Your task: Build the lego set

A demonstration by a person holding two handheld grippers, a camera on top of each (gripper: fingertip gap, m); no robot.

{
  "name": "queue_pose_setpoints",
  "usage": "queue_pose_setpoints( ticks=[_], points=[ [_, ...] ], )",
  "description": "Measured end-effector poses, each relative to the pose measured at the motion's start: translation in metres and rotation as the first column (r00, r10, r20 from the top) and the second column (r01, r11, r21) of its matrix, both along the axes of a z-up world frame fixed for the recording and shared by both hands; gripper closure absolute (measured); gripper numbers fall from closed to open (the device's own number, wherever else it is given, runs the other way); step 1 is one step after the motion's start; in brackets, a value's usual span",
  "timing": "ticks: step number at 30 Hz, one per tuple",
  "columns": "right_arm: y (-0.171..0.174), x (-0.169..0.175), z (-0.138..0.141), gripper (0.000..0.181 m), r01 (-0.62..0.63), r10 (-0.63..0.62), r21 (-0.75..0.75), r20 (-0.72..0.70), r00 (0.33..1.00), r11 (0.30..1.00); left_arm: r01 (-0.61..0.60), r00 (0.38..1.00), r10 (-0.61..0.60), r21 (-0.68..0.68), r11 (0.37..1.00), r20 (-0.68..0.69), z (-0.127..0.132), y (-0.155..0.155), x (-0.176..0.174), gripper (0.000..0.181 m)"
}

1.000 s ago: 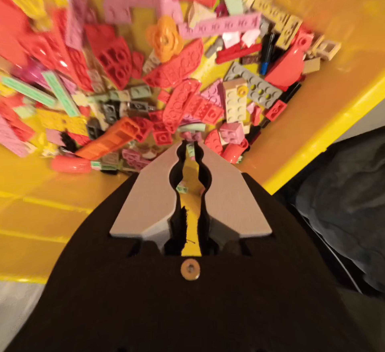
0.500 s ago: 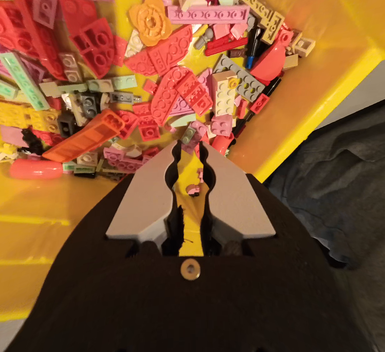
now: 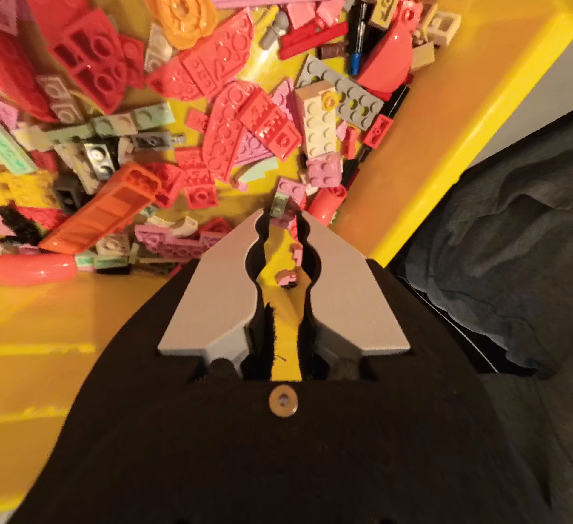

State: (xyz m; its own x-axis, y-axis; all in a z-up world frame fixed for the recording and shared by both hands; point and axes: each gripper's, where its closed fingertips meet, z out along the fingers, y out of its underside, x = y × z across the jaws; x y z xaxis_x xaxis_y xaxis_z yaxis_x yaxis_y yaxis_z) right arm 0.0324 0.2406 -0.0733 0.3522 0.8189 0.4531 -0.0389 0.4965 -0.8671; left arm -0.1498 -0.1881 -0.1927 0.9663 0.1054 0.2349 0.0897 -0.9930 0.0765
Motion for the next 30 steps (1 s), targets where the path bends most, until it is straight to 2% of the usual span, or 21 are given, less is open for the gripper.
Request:
queue_pose_setpoints(
  ticks=[3,6,8,10,12,14,16,18,20,21,24,27,30],
  points=[
    [-0.002,0.003,0.007,0.154,-0.007,0.007,0.002,-0.024,1.0,1.0,-0.007,0.997,0.016,0.109,0.994,-0.079,0.008,0.005,-0.001,0.165],
    [-0.012,0.003,0.018,0.151,-0.085,0.08,-0.069,-0.068,0.994,0.994,-0.024,0.961,0.12,0.361,0.932,-0.248,0.041,0.031,-0.015,0.165],
    [-0.03,0.0,0.028,0.147,-0.208,0.193,-0.161,-0.105,0.976,0.965,0.049,0.915,0.187,0.56,0.827,-0.357,0.08,0.056,-0.015,0.166],
    [-0.056,-0.002,0.038,0.147,-0.349,0.327,-0.246,-0.126,0.936,0.904,0.176,0.863,0.236,0.704,0.688,-0.447,0.123,0.082,0.0,0.166],
    [-0.082,-0.002,0.044,0.147,-0.456,0.441,-0.269,-0.117,0.89,0.848,0.312,0.822,0.253,0.775,0.549,-0.511,0.157,0.108,0.028,0.166],
    [-0.11,0.0,0.043,0.157,-0.55,0.55,-0.227,-0.071,0.832,0.803,0.4,0.813,0.245,0.813,0.424,-0.528,0.178,0.132,0.064,0.166],
    [-0.136,0.004,0.04,0.165,-0.663,0.674,-0.265,-0.062,0.736,0.7,0.495,0.79,0.24,0.818,0.295,-0.564,0.192,0.158,0.097,0.166],
    [-0.15,0.009,0.045,0.163,-0.74,0.752,-0.352,-0.132,0.646,0.573,0.59,0.727,0.262,0.773,0.232,-0.634,0.194,0.183,0.113,0.166],
    [-0.158,0.011,0.052,0.164,-0.765,0.776,-0.405,-0.182,0.604,0.5,0.664,0.667,0.277,0.721,0.199,-0.691,0.187,0.209,0.122,0.166],
    [-0.159,0.009,0.05,0.165,-0.752,0.77,-0.416,-0.165,0.616,0.512,0.692,0.641,0.275,0.694,0.196,-0.717,0.18,0.222,0.125,0.165],
    [-0.156,0.001,0.041,0.172,-0.665,0.707,-0.393,-0.05,0.705,0.635,0.768,0.556,0.264,0.609,0.201,-0.788,0.157,0.255,0.132,0.165],
    [-0.152,-0.003,0.037,0.168,-0.632,0.699,-0.475,-0.047,0.714,0.613,0.826,0.471,0.281,0.53,0.19,-0.836,0.14,0.275,0.138,0.165],
    [-0.142,-0.009,0.021,0.168,-0.574,0.679,-0.523,0.013,0.734,0.631,0.841,0.464,0.27,0.515,0.162,-0.843,0.129,0.288,0.148,0.165]
  ],
)
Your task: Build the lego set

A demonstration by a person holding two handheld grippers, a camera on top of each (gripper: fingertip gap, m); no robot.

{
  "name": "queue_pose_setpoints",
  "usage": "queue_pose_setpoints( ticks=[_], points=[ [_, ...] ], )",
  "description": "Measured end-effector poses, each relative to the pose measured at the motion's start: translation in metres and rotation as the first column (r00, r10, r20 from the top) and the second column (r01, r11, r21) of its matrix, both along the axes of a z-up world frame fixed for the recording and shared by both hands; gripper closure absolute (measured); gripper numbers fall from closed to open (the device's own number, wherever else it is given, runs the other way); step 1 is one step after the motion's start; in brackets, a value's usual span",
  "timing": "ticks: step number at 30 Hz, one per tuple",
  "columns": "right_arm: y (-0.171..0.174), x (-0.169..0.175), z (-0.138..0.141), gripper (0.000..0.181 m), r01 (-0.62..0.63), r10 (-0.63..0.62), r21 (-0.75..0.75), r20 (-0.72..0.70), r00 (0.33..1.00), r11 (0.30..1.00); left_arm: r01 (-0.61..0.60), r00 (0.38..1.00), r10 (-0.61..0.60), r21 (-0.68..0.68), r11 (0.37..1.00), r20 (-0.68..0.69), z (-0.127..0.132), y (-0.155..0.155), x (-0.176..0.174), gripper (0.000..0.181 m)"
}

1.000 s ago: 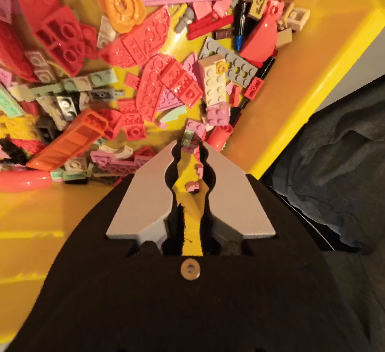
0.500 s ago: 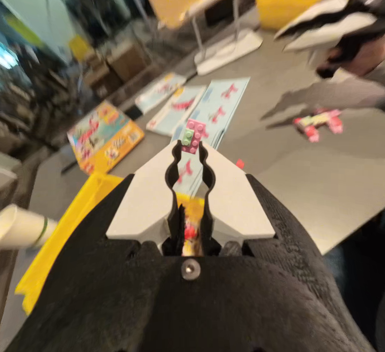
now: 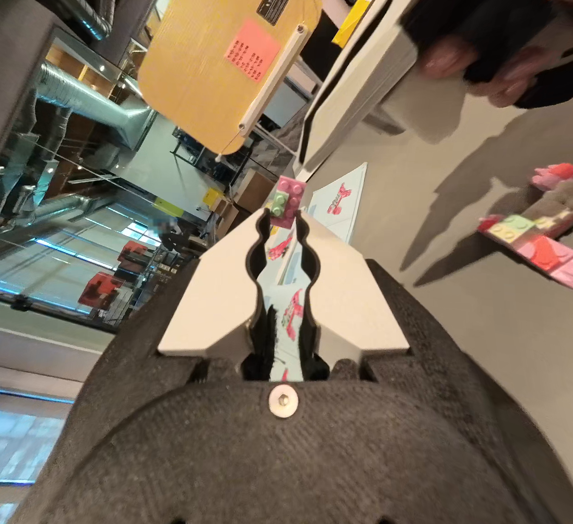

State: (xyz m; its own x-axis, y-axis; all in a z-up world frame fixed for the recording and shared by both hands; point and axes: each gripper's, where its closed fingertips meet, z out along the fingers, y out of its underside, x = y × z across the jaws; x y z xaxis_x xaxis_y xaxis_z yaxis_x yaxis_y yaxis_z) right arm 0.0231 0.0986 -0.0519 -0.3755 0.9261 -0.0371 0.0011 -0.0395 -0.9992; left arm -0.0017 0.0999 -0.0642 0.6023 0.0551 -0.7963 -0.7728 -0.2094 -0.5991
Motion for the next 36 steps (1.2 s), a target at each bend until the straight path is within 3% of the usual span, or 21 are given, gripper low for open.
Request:
queue_pose_setpoints(
  ticks=[4,13,17,20,22,31,36],
  points=[
    [0.004,-0.003,-0.013,0.177,-0.022,0.024,-0.031,0.057,0.998,0.999,0.011,1.0,-0.011,-0.002,1.0,-0.027,-0.006,0.01,0.006,0.165],
    [0.005,-0.009,-0.023,0.178,-0.022,0.029,-0.07,0.097,0.995,0.997,0.011,1.0,-0.011,-0.011,1.0,-0.001,-0.018,0.01,0.005,0.165],
    [0.011,-0.012,-0.03,0.178,0.036,-0.034,-0.011,0.144,0.989,0.999,0.028,0.999,-0.028,-0.014,1.0,0.018,-0.023,0.009,0.005,0.167],
    [0.015,-0.013,-0.034,0.179,0.079,-0.088,0.059,0.165,0.982,0.995,0.038,0.997,-0.034,0.066,0.997,-0.071,-0.012,0.004,0.008,0.161],
    [0.014,-0.014,-0.037,0.179,0.087,-0.101,0.087,0.174,0.979,0.992,0.04,0.992,-0.035,0.037,0.999,-0.123,-0.018,0.005,0.009,0.164],
    [0.01,-0.016,-0.046,0.179,0.073,-0.095,0.106,0.216,0.972,0.992,0.004,0.994,-0.009,-0.051,0.999,-0.106,-0.036,0.011,0.001,0.174],
    [0.011,-0.017,-0.049,0.179,0.085,-0.107,0.104,0.231,0.967,0.991,-0.024,0.985,0.016,-0.05,0.998,-0.171,-0.038,0.012,-0.001,0.175]
  ],
)
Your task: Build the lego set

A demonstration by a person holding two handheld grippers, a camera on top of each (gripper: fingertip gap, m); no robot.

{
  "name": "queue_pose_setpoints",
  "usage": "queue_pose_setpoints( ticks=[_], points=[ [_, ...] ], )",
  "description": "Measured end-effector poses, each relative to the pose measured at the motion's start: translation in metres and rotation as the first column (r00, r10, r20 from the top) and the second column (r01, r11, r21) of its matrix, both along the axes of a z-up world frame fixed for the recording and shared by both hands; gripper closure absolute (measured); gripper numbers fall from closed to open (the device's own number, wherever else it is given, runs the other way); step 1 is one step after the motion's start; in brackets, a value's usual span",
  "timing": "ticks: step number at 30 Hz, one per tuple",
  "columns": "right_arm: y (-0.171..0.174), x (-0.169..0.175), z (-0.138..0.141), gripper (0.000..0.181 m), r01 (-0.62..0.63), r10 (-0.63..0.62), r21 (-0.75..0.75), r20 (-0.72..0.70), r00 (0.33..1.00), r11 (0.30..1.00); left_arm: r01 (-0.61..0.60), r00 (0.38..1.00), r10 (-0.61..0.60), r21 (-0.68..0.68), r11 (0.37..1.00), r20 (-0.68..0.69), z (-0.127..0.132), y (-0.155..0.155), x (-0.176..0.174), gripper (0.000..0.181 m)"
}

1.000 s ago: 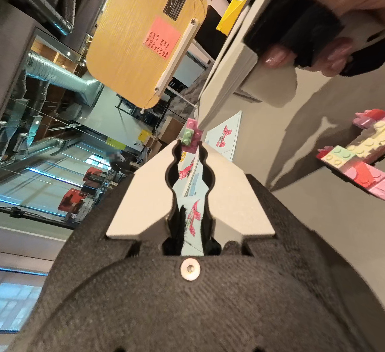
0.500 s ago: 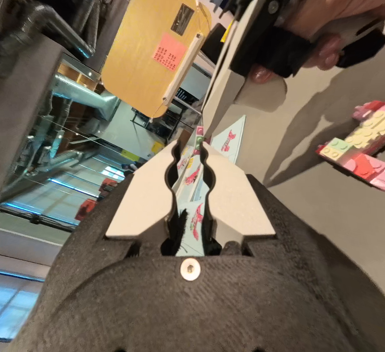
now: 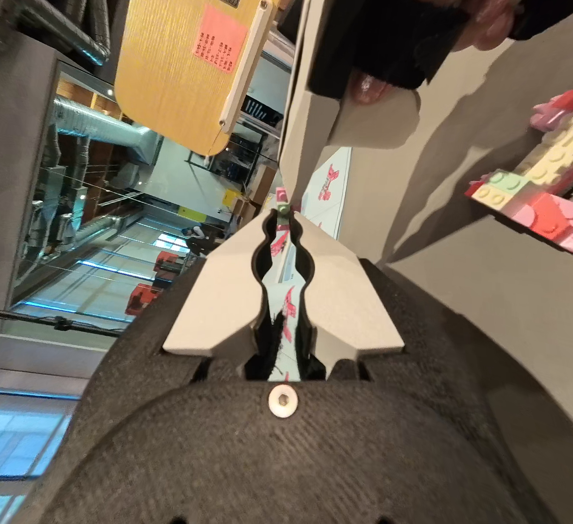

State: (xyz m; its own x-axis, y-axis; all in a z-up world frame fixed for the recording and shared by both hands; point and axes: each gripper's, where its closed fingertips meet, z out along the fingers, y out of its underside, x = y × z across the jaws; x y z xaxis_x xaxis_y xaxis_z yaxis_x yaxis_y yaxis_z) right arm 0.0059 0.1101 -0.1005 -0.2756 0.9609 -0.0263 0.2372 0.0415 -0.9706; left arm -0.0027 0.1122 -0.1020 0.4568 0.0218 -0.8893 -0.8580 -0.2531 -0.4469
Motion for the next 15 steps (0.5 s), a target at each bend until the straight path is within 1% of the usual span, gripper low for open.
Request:
queue_pose_setpoints(
  ticks=[4,7,10,11,12,13,15],
  points=[
    [0.007,0.002,-0.001,0.179,0.028,-0.027,-0.037,0.02,0.999,0.999,-0.035,0.998,0.035,-0.002,0.999,-0.05,0.0,0.007,0.002,0.174],
    [0.012,0.001,-0.002,0.179,0.07,-0.069,-0.044,0.02,0.997,0.997,-0.044,0.999,0.044,-0.015,0.999,-0.031,-0.001,0.011,0.001,0.175],
    [0.017,-0.001,-0.003,0.179,0.106,-0.105,-0.087,0.013,0.994,0.991,-0.04,0.998,0.039,-0.005,0.999,-0.041,0.001,0.013,0.0,0.175],
    [0.031,-0.001,-0.006,0.18,0.176,-0.175,-0.066,0.021,0.984,0.982,-0.041,0.998,0.041,0.002,0.999,-0.053,0.003,0.012,0.0,0.181],
    [0.052,0.003,-0.009,0.179,0.26,-0.26,-0.013,0.019,0.966,0.966,-0.024,0.997,0.026,0.031,0.999,-0.07,0.008,0.008,0.002,0.181],
    [0.069,0.009,-0.006,0.18,0.293,-0.293,-0.028,0.001,0.956,0.956,-0.021,0.998,0.023,0.033,0.999,-0.051,0.008,0.003,0.002,0.181],
    [0.085,0.017,0.002,0.179,0.265,-0.276,-0.231,-0.017,0.961,0.936,0.008,0.999,-0.008,-0.006,1.0,0.049,-0.003,0.0,0.002,0.181]
  ],
)
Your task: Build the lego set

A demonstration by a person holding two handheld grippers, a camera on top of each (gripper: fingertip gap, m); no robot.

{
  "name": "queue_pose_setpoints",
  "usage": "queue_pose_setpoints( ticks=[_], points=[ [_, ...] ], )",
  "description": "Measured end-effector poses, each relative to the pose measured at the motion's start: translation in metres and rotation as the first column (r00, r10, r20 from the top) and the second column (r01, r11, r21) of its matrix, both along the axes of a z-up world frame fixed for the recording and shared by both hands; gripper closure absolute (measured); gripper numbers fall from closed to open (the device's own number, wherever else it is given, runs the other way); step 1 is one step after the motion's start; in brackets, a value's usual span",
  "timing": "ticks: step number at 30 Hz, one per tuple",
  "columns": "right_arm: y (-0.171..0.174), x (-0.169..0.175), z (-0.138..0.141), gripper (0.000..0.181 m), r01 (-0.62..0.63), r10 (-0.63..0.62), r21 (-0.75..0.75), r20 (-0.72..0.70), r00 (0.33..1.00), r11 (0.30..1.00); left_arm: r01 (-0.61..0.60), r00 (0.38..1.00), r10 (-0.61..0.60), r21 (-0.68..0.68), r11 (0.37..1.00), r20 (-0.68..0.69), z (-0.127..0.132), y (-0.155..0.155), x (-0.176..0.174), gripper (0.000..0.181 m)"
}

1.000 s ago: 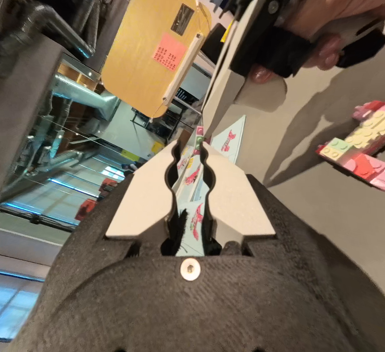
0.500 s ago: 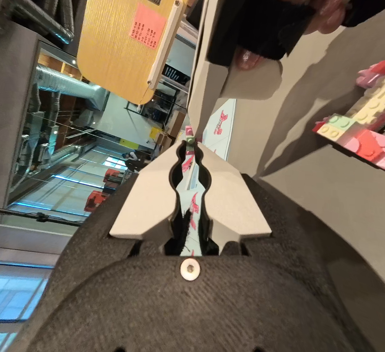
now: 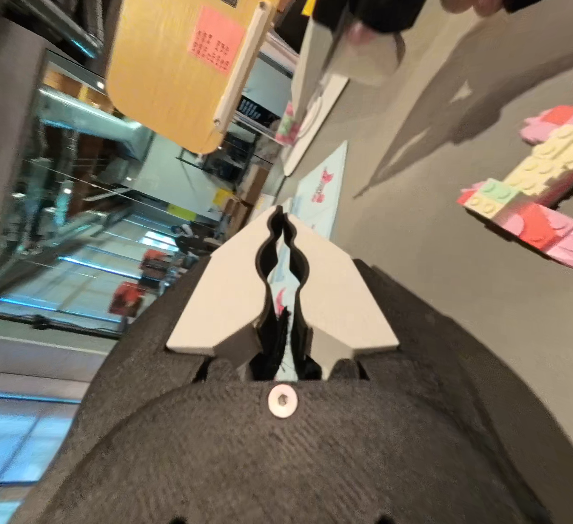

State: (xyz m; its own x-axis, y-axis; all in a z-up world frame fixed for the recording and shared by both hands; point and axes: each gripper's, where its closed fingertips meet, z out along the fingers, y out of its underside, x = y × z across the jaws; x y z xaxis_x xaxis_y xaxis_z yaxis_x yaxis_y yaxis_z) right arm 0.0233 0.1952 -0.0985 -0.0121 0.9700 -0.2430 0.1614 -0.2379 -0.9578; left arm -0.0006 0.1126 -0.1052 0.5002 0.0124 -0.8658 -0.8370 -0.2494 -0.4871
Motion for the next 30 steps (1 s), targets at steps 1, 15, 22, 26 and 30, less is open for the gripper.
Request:
queue_pose_setpoints(
  ticks=[1,15,22,26,30],
  points=[
    [0.002,0.001,-0.002,0.179,-0.014,0.013,-0.037,-0.004,1.0,0.999,-0.014,1.0,0.014,-0.012,1.0,0.006,-0.004,0.001,-0.004,0.181],
    [-0.049,0.001,0.04,0.179,0.008,0.124,0.522,-0.217,0.968,0.853,0.24,0.551,-0.322,0.223,0.945,0.77,0.037,0.013,0.023,0.162],
    [-0.059,-0.01,0.009,0.179,-0.227,0.238,0.213,-0.026,0.971,0.95,0.139,0.99,-0.135,0.094,0.986,-0.044,0.023,0.013,0.016,0.159],
    [-0.061,-0.01,-0.003,0.179,-0.268,0.264,0.171,0.042,0.964,0.948,0.113,0.987,-0.109,0.03,0.993,-0.119,0.005,0.017,0.015,0.164],
    [-0.065,-0.011,-0.008,0.179,-0.293,0.285,0.16,0.071,0.956,0.943,0.107,0.987,-0.105,0.008,0.994,-0.118,0.002,0.019,0.014,0.169]
  ],
)
